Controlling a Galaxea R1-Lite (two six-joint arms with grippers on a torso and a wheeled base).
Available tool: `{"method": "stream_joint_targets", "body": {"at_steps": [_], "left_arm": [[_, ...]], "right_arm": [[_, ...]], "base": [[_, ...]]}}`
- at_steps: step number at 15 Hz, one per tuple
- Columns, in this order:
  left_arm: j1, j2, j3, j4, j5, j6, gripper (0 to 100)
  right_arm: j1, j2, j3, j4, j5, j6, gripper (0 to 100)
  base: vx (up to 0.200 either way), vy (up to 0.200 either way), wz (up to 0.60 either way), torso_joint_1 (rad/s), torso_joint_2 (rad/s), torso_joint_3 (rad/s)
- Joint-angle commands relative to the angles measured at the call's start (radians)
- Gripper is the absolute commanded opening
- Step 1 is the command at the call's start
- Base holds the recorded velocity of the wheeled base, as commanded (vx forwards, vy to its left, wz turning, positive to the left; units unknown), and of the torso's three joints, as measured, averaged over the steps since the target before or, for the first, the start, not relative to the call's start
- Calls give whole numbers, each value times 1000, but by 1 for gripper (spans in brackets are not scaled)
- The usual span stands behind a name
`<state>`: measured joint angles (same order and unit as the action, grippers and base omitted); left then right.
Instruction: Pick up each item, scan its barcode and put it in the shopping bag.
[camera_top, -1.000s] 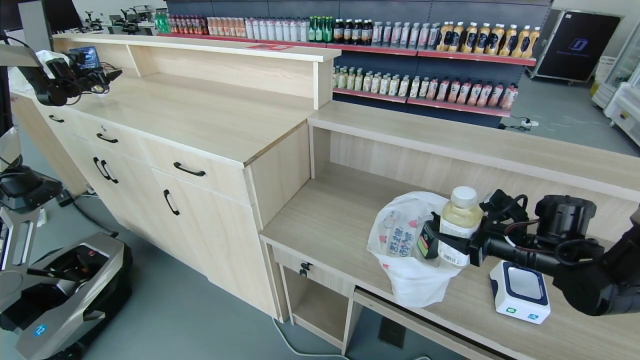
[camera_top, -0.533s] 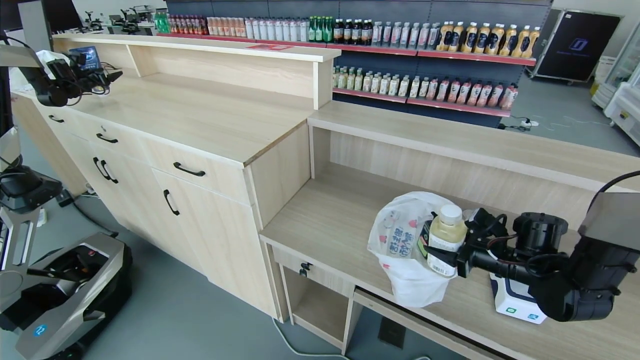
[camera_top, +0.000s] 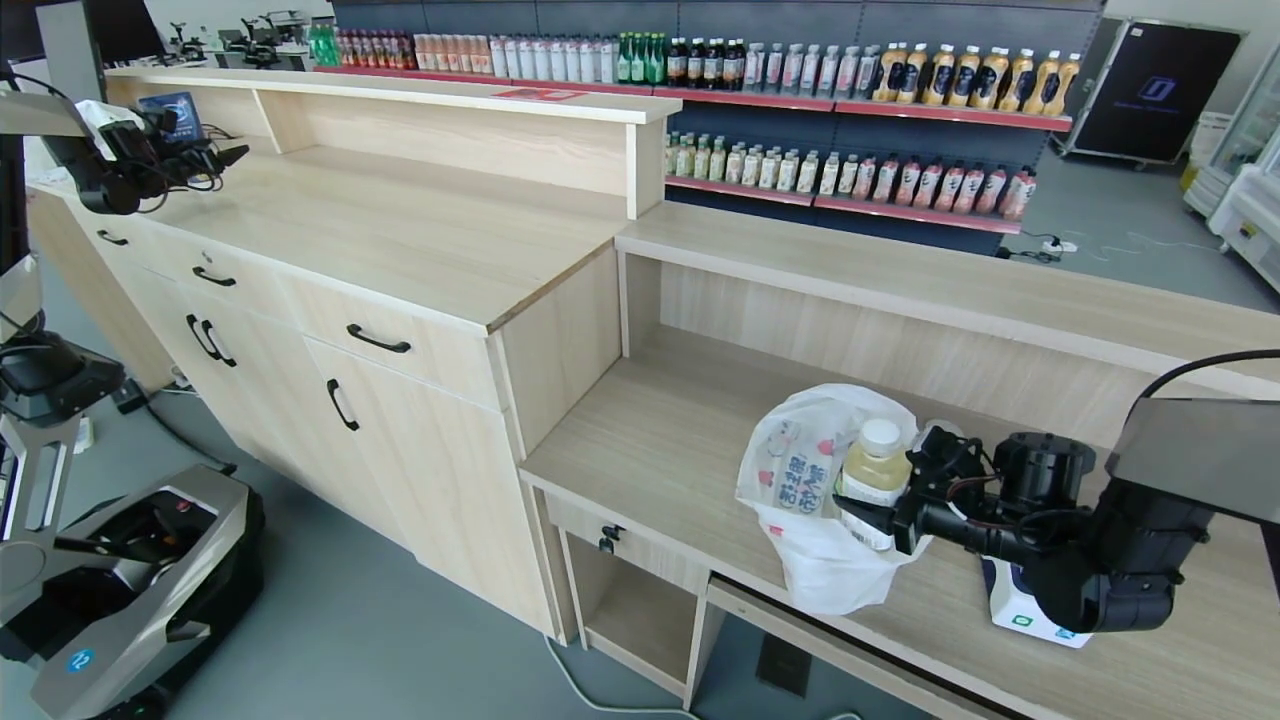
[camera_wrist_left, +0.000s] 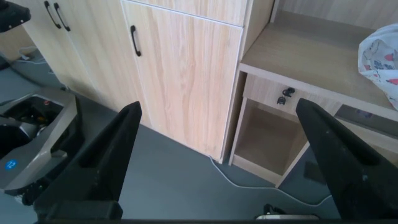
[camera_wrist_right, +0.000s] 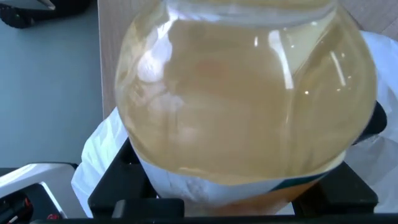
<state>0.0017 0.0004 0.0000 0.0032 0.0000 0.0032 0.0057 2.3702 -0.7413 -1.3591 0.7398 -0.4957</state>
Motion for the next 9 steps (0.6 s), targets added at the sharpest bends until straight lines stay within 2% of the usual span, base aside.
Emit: {"method": "stream_joint_targets", "body": {"at_steps": [1,9], "left_arm": [[0,0,0,0,0,0,100],[0,0,0,0,0,0,100]], "right_arm": [[10,34,-12,0,1,0,0],[34,103,-105,3,1,2,0]], "base": [[0,0,0,0,0,0],[0,0,0,0,0,0]]}}
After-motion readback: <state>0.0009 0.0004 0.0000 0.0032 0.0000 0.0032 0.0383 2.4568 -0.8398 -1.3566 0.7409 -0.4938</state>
